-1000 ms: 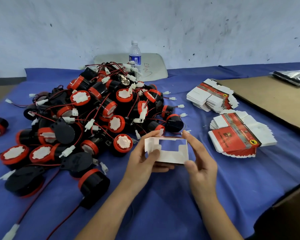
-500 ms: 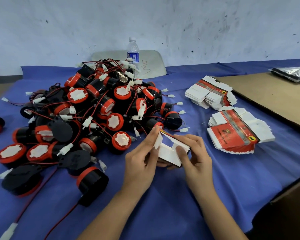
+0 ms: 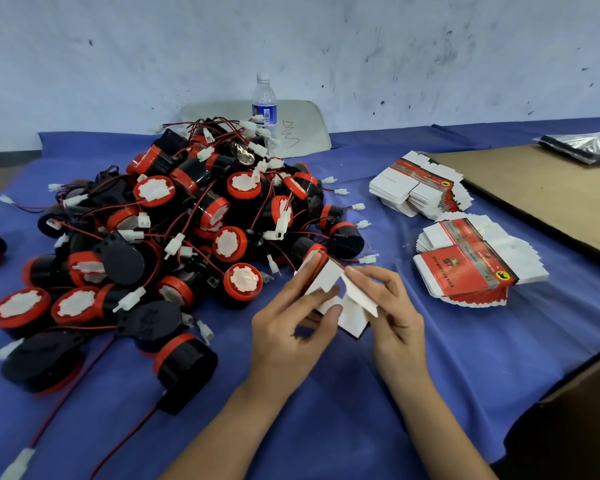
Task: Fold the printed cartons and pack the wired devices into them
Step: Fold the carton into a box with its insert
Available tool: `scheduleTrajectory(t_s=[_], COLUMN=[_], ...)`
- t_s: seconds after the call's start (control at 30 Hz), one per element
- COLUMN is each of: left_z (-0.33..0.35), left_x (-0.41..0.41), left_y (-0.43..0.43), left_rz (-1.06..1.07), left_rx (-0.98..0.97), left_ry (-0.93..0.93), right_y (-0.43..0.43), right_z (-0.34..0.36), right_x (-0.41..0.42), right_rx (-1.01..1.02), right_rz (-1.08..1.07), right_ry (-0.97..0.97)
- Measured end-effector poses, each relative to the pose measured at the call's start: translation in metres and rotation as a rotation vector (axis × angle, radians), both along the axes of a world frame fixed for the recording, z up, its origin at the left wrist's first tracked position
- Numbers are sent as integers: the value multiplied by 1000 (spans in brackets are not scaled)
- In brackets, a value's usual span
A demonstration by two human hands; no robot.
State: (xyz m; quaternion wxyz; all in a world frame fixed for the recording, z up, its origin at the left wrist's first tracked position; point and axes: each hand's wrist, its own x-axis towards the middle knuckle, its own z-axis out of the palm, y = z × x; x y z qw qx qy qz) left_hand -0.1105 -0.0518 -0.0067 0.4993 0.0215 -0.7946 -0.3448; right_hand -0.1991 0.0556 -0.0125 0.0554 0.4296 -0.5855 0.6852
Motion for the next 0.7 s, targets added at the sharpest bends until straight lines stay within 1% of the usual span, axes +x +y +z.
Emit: scheduleTrajectory(t_s=[0.03,0.13,0.2,0.3,0.43,0.6,0.7], left_z=[0,-2,-5,-5,-4,-3,-3], left_x=[1,5,6,6,1,0,-1], left_y=[-2,-7,-6,0,-2,-2,-2], left_rz=[6,-42,-117,-149,-90,-68,-75], left_rx=[-4,4,36,99,-43,-36,-22], left_ry=[2,31,39,59,21,32,40], right_y=[-1,-1,0,2,2,1,1], right_z=[-2,-4,-4,-2,-3,-5,-5], right_x=[0,0,1,0,-1,-1,0], right_rx=[38,94,68,4,-9,35,45], right_rz=[-20,-47,-41,-18,-4,0,-28], right_ry=[42,49,9,-87,-161,-150,-185])
